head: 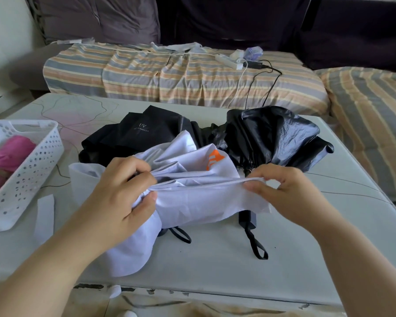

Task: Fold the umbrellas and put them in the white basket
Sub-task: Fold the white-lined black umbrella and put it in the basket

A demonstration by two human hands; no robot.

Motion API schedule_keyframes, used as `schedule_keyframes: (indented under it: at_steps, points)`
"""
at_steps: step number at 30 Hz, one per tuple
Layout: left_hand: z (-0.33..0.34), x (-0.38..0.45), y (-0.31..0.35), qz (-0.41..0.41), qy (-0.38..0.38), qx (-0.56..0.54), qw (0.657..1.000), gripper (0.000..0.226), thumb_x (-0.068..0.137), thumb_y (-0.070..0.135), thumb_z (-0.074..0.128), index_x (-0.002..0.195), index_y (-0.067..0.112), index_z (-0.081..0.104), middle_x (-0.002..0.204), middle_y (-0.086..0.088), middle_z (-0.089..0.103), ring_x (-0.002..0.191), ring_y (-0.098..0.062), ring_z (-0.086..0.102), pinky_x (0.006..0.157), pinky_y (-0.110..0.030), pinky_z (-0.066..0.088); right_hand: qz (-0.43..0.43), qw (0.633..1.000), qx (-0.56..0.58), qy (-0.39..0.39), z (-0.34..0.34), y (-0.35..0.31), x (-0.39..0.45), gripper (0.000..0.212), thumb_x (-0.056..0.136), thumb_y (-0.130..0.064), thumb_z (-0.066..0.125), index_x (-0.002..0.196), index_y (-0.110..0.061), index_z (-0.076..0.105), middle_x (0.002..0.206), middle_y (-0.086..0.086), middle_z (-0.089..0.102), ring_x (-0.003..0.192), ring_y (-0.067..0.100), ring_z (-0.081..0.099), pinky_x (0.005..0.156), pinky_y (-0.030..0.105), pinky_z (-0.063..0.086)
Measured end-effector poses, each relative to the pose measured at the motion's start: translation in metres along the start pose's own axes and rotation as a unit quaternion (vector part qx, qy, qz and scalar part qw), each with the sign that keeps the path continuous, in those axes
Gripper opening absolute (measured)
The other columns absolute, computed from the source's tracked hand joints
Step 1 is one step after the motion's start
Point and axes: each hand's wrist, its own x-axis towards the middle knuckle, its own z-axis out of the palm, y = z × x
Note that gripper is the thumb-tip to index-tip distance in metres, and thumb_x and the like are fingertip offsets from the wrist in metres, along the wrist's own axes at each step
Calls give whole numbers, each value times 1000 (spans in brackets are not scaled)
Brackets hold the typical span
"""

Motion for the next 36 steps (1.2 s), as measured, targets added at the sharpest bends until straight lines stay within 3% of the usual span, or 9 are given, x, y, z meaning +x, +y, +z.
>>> schedule_keyframes:
  at_steps: [4,10,16,20,24,28,32,34,36]
  points:
    - [0,0,1,3,2,-12,1000,8,88,24,44,89,16,46,96,1,42,87,-18,41,88,-8,25,-3,999,-40,4,-12,-2,-2,19,81,-19,73,64,-15,65,57,-3,54,55,7,42,53,16,33]
    - [4,2,10,18,-3,-23,1000,4,87,22,46,86,18,46,96,1,42,87,-21,43,89,-14,27,37,956,-258,-134,-9,-20,-6,21,77,-38,70,67,-37,51,70,-14,57,70,4,50,58,14,37]
    - [7,4,19,33,-12,-26,999,7,86,22,48,89,16,51,99,1,43,86,-19,43,86,-23,32,-57,976,-180,-107,40,-61,-10,23,84,-47,62,106,-39,60,72,-15,51,73,7,42,57,21,38]
    - [5,1,21,19,-33,-39,999,11,86,23,48,96,20,52,110,0,45,95,-21,48,91,-29,35,-116,964,-214,-109,51,-70,-8,30,92,-46,48,71,-26,40,57,-8,31,63,18,35,45,19,21]
    - [0,-2,21,-4,-53,-43,998,13,93,26,41,100,24,52,124,-3,42,107,-28,48,89,-37,38,-161,954,-216,-128,63,-80,-20,21,95,-35,43,78,-23,39,65,-6,44,65,22,45,53,32,29]
    - [-3,-5,23,-11,-81,-61,995,27,100,35,26,100,27,51,129,0,41,111,-22,45,89,-28,35,-179,953,-201,-139,84,-80,-30,17,81,-39,41,79,-25,31,47,0,47,35,20,39,36,19,7]
    - [-4,-7,21,-19,-94,-76,993,29,101,35,22,100,26,49,128,1,40,112,-21,45,89,-27,38,-171,956,-32,-235,62,-87,-26,26,87,-44,47,75,-21,53,57,-3,51,48,3,47,46,11,31]
    - [-5,-7,20,-21,-95,-80,992,31,101,38,20,101,26,49,127,1,40,113,-20,44,91,-26,37,-130,980,30,-150,45,-79,-19,27,82,-50,54,78,-25,62,66,-6,60,57,1,54,56,7,37]
    - [-7,-8,22,-22,-103,-73,992,30,100,38,21,100,27,49,127,1,40,114,-17,42,91,-20,34,-125,992,-33,-9,35,-65,-11,16,78,-45,64,84,-30,61,72,-11,56,69,4,53,62,6,38]
